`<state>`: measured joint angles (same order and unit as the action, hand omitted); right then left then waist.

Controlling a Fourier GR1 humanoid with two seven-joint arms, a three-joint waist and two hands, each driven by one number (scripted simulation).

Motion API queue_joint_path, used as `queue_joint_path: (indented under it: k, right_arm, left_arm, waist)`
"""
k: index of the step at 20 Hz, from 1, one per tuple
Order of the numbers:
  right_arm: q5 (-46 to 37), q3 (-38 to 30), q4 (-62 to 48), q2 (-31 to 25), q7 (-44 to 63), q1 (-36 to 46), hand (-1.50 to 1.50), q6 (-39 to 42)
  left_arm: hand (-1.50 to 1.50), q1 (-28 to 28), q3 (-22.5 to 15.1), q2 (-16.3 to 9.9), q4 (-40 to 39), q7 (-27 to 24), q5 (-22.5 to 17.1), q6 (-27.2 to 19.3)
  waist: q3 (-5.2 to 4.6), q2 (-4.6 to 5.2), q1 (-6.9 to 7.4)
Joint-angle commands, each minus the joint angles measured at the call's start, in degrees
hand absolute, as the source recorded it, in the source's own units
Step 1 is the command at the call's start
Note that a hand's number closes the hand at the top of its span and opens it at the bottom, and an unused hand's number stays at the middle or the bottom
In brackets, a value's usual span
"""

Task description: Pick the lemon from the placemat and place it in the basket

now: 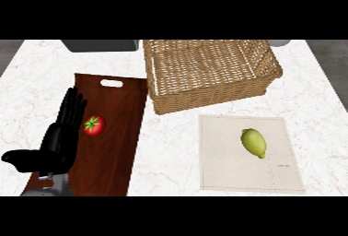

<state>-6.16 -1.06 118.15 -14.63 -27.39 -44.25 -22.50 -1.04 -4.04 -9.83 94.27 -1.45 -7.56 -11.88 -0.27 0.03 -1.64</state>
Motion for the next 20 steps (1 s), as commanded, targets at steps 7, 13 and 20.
queue_joint_path:
  k: [7,13,20]
  right_arm:
    - [-4.8,-2.1,19.8,-11.4,17.8,-11.8,-1.5,11.7]
    - [-8.9,-3.1,11.6,-10.4,27.7,2.4,-1.5,13.1]
    - [-16.6,-0.4,9.7,-6.2,32.0,4.9,-1.5,15.1]
  left_arm:
    - [0.0,1.7,-0.9,1.9,-2.6,-3.5,0.9,0.8]
    - [0.0,1.7,-2.7,2.0,4.1,2.1,2.0,0.5]
    - [0.0,-0.6,0.8,1.7,1.6,2.6,1.0,1.5]
  waist:
    - [0.18,0.02,1.2]
    - [0.27,0.06,2.15]
    - [0.28,-0.07,1.46]
